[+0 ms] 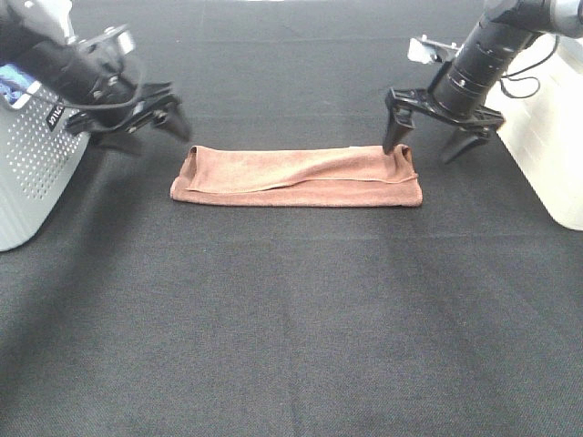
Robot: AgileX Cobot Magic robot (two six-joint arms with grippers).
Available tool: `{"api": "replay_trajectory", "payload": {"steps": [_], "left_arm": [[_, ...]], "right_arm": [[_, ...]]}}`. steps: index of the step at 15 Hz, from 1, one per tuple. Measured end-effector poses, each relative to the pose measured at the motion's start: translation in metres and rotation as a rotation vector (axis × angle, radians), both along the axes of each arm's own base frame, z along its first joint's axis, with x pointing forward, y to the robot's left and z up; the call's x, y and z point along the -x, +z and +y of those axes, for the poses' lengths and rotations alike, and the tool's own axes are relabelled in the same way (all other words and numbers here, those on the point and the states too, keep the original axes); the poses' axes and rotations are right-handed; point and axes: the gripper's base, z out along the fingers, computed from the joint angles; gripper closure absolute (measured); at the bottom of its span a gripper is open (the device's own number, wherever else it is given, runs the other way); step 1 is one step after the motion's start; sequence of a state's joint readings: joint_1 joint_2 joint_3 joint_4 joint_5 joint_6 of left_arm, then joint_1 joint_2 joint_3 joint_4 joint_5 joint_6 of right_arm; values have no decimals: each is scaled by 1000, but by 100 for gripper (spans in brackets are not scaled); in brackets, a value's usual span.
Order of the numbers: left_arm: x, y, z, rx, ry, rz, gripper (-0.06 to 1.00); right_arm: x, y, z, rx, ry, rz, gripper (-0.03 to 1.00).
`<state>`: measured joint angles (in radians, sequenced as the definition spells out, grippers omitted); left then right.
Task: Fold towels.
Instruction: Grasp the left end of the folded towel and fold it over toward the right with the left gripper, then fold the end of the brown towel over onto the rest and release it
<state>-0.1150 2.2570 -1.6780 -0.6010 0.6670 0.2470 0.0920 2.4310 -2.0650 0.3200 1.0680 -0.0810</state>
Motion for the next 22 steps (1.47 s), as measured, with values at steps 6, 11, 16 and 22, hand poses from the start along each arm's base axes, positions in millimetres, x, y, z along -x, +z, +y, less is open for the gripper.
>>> {"api": "replay_trajectory", "payload": {"steps": [6, 11, 16, 22], "left_arm": [[-2, -33, -9, 92, 2, 61, 19], [-8, -45, -27, 129, -60, 58, 26], [-16, -39, -31, 135, -72, 31, 68], [-13, -42, -31, 111, -107, 50, 63]], "right_arm": [[-1, 0, -3, 35, 6, -12, 9], [-2, 0, -3, 36, 4, -19, 9], [-3, 0, -3, 36, 1, -30, 9], [-3, 0, -3, 37, 0, -35, 9]]}}
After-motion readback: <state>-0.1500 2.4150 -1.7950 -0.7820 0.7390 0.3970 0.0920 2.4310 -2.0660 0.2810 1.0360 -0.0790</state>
